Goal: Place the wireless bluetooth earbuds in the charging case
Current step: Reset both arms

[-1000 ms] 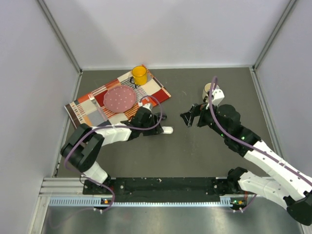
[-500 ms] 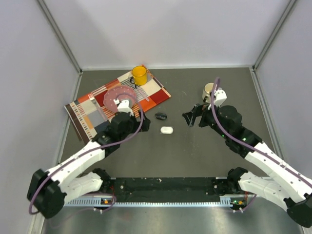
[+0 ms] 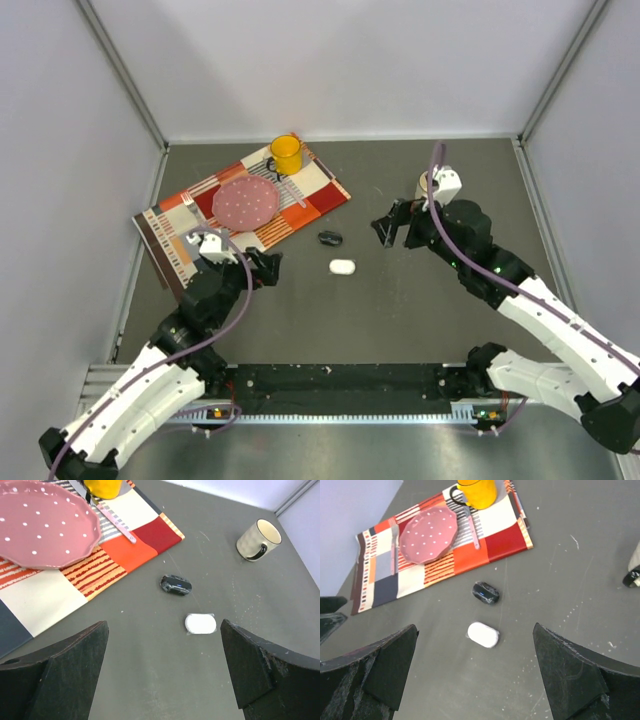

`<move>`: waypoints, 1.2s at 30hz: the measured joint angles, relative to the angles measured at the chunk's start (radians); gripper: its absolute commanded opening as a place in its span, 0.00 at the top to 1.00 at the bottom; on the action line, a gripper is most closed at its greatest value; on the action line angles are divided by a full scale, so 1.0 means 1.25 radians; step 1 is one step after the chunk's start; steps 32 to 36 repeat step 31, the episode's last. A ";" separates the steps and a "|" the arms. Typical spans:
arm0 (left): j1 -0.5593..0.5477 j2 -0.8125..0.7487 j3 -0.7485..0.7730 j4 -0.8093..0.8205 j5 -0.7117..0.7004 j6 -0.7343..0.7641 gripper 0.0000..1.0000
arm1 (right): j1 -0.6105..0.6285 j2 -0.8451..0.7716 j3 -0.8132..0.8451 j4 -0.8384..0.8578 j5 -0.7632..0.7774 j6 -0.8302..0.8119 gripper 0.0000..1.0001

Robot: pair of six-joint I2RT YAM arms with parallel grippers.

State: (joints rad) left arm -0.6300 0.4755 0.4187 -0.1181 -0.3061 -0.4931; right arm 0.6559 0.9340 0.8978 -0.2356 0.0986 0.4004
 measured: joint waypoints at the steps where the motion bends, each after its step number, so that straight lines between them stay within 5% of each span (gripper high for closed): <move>1: 0.000 -0.012 0.000 -0.003 -0.001 0.005 0.01 | -0.001 0.002 0.004 -0.002 0.006 -0.004 0.01; 5: 0.000 -0.048 0.015 -0.049 0.011 0.039 0.01 | -0.075 0.011 0.005 -0.048 -0.005 0.005 0.01; 12: 0.000 -0.134 0.021 -0.050 0.029 0.065 0.01 | -0.440 -0.001 -0.143 -0.067 -0.117 0.102 0.01; 24: 0.000 -0.084 -0.018 -0.033 -0.157 0.022 0.01 | -0.459 -0.088 -0.324 -0.004 0.064 0.099 0.01; 36: 0.000 -0.036 -0.050 0.023 -0.170 0.029 0.01 | -0.459 -0.128 -0.418 0.123 0.175 0.041 0.01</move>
